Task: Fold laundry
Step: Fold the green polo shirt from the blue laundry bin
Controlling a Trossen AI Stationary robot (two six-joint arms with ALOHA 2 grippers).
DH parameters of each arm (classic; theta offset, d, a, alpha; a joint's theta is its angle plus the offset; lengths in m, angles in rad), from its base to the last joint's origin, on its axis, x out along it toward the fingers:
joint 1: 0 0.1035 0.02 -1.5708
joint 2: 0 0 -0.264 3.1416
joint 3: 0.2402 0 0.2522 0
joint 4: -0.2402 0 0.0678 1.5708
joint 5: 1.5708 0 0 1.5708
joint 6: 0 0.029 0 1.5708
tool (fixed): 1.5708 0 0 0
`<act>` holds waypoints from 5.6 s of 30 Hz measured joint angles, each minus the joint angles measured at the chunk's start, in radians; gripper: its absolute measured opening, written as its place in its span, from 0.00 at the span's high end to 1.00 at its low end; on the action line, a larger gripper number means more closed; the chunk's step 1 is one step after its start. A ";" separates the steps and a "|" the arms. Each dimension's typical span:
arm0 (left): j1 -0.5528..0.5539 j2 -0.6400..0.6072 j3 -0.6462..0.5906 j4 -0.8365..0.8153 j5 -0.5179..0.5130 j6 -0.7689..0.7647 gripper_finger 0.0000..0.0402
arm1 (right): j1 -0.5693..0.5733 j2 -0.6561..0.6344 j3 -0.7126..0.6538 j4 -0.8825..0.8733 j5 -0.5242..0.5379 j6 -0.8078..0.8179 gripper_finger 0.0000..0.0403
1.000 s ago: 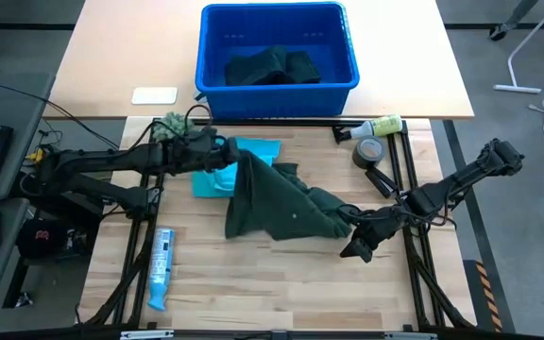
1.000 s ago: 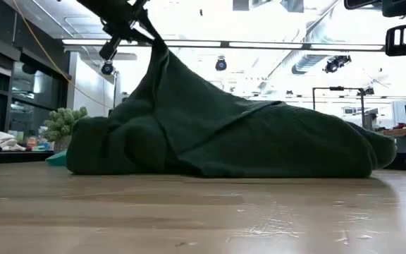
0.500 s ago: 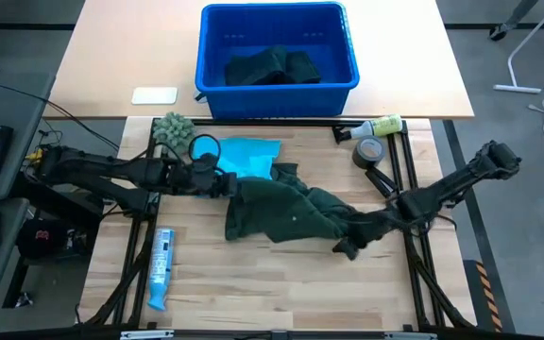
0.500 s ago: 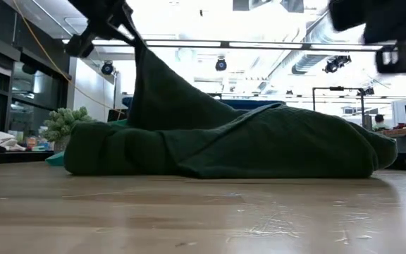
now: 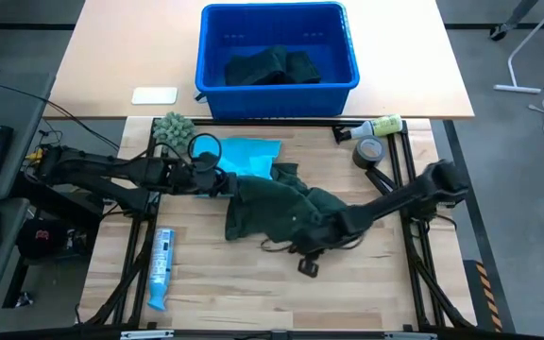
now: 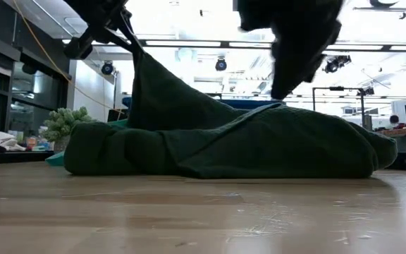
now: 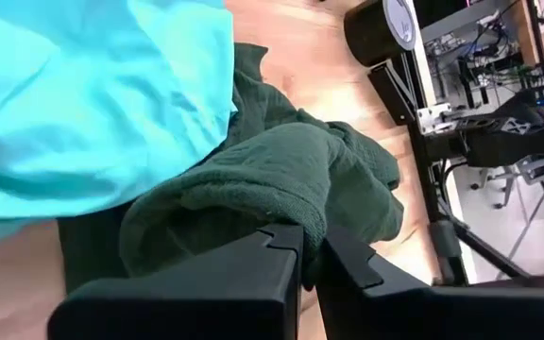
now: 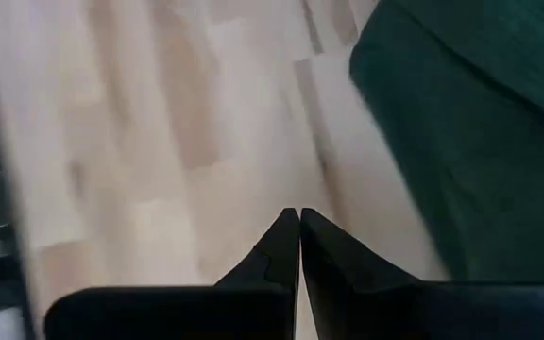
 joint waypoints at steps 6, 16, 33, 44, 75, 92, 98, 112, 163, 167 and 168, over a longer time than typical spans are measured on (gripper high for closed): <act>0.004 0.000 0.000 0.001 0.009 0.018 1.00 | -0.023 0.200 0.178 -0.105 0.146 0.029 1.00; 0.003 0.000 0.000 0.006 0.010 0.044 1.00 | -0.075 0.270 0.256 -0.237 0.281 0.037 1.00; 0.003 0.000 0.000 0.005 0.011 0.025 1.00 | -0.092 0.369 0.258 -0.205 0.191 -0.009 1.00; 0.003 0.000 0.000 -0.071 -0.010 0.097 1.00 | 0.030 0.288 0.253 -0.406 -0.073 -0.123 1.00; -0.403 0.460 -0.001 0.704 0.750 -0.088 1.00 | 0.102 0.114 0.255 -0.678 -0.124 -0.257 1.00; -0.455 0.668 0.000 1.064 0.862 -0.273 1.00 | -0.179 -0.007 -0.030 -0.104 -0.247 -0.050 1.00; -0.476 0.668 0.000 1.064 0.798 -0.300 1.00 | -0.254 -0.007 -0.149 0.189 -0.267 0.036 1.00; -0.540 0.668 0.000 1.093 0.793 -0.461 1.00 | -0.441 -0.008 -0.325 0.194 -0.017 0.116 1.00; -0.722 0.667 0.000 0.616 0.678 -0.652 0.46 | -0.457 -0.002 -0.188 -0.114 -0.146 -0.152 1.00; -0.704 0.667 0.000 0.571 0.602 -0.692 0.46 | -0.457 -0.002 -0.188 -0.126 -0.146 -0.152 1.00; -0.695 0.667 0.000 0.562 0.583 -0.697 0.46 | -0.457 -0.002 -0.188 -0.128 -0.146 -0.152 1.00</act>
